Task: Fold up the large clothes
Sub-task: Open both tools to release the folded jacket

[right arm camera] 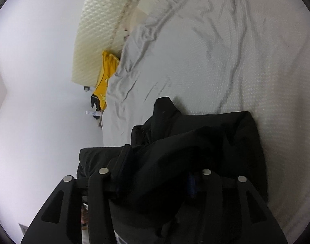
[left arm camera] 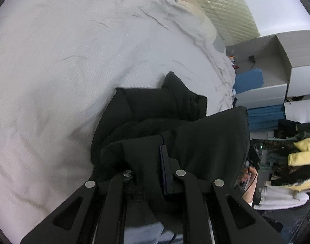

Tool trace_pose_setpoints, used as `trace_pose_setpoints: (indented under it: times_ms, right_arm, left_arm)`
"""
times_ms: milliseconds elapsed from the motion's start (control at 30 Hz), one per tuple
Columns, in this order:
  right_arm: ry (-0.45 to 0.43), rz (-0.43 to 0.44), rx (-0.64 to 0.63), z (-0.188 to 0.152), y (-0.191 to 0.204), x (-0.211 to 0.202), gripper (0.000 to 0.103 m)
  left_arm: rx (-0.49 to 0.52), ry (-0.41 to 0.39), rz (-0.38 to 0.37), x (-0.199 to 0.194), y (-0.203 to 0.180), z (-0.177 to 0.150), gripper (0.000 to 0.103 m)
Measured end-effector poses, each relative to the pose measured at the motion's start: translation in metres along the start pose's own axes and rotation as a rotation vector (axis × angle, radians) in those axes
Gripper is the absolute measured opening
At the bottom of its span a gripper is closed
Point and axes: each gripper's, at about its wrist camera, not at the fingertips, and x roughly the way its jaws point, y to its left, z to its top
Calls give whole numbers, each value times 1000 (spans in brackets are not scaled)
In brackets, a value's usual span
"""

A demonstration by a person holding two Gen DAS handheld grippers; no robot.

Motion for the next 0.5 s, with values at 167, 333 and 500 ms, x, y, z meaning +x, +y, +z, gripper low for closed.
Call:
trace_pose_setpoints:
  times_ms: [167, 333, 500]
  right_arm:
    - [-64, -62, -56, -13, 24, -40, 79]
    - [-156, -209, -241, -30, 73, -73, 80]
    - [-269, -343, -485, -68, 126, -66, 81]
  left_arm:
    - [53, -102, 70, -53, 1, -33, 60]
    - [207, -269, 198, -79, -38, -62, 60]
    - [302, -426, 203, -60, -93, -85, 60]
